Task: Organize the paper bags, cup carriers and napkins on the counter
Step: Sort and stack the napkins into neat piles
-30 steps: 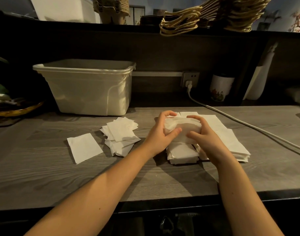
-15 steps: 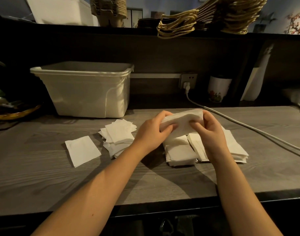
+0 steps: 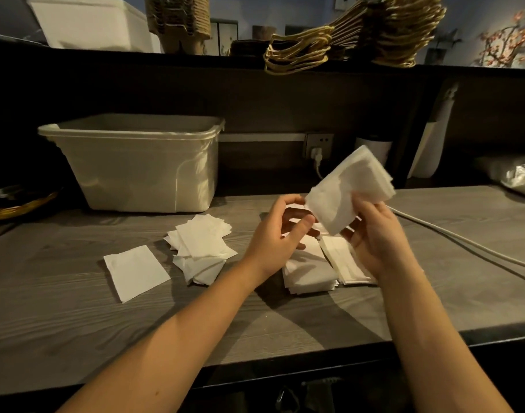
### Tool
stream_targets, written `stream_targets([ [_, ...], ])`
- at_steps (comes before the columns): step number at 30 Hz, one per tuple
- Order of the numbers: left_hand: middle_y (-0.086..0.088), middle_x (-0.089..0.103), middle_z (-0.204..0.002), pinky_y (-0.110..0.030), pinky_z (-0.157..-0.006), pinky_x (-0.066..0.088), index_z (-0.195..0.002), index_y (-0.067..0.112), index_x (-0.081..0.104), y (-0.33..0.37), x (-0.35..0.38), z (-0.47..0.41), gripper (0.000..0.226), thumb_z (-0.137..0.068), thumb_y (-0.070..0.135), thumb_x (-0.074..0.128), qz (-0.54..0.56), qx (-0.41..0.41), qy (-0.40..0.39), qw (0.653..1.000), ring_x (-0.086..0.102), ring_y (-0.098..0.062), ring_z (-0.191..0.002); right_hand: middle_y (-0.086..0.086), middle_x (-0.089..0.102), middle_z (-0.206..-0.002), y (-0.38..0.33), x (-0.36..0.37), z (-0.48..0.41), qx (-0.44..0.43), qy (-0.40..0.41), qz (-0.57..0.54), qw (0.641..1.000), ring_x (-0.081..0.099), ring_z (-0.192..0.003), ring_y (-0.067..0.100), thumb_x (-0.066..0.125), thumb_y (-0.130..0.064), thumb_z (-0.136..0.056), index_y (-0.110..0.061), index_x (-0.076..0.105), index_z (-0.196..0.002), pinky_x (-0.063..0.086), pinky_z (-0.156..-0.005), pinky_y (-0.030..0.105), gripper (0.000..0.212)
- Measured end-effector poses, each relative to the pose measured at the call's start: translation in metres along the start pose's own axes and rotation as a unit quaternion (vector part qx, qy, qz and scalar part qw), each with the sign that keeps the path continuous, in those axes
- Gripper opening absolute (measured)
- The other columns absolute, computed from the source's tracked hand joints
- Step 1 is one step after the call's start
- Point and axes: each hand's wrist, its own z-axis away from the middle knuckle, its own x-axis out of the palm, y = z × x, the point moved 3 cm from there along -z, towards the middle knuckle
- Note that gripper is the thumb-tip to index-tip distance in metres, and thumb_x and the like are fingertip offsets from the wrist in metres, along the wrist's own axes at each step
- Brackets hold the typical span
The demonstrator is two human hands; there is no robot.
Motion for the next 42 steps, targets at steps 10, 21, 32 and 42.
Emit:
stream_targets([
  [10,0.009,0.058,-0.096,-0.033,-0.076,0.056,-0.111,0.033,0.041,-0.014,-0.008,-0.001,0.021,-0.095,0.023,0.05,-0.123,-0.008,-0.007,0.992,0.062,0.001,-0.079,0.012,0.056,-0.123,-0.017,-0.038,-0.006,0.04,0.054,0.353,0.933,0.058,-0.099,0.025,0.054,-0.022,-0.094,-0.015,0.042,-0.135,0.053,-0.077,0.04,0.044],
  [21,0.009,0.058,-0.097,-0.032,-0.078,0.055,-0.112,0.034,0.039,-0.02,-0.01,-0.004,0.022,-0.095,0.025,0.05,-0.142,-0.014,-0.004,0.99,0.062,-0.001,-0.08,0.012,0.052,-0.133,0.001,-0.018,-0.005,0.058,-0.038,0.712,0.699,0.05,-0.117,0.026,0.047,-0.023,-0.097,-0.012,0.036,-0.141,0.039,-0.093,0.034,0.046],
  [32,0.005,0.057,-0.101,-0.028,-0.076,0.055,-0.114,0.033,0.037,-0.018,-0.008,-0.003,0.023,-0.095,0.025,0.048,-0.153,-0.011,-0.006,0.988,0.062,-0.004,-0.081,0.014,0.05,-0.134,0.006,-0.015,-0.003,0.0,0.004,0.725,0.689,0.048,-0.12,0.03,0.048,-0.013,-0.095,-0.016,0.026,-0.146,0.04,-0.095,0.037,0.056],
  [42,0.003,0.056,-0.104,-0.031,-0.077,0.055,-0.114,0.034,0.037,-0.018,-0.007,-0.002,0.024,-0.095,0.025,0.048,-0.143,-0.023,-0.015,0.989,0.062,-0.005,-0.081,0.015,0.048,-0.13,0.023,-0.013,0.004,-0.05,0.016,0.752,0.657,0.051,-0.114,0.032,0.045,-0.01,-0.095,-0.017,0.022,-0.145,0.042,-0.091,0.039,0.056],
])
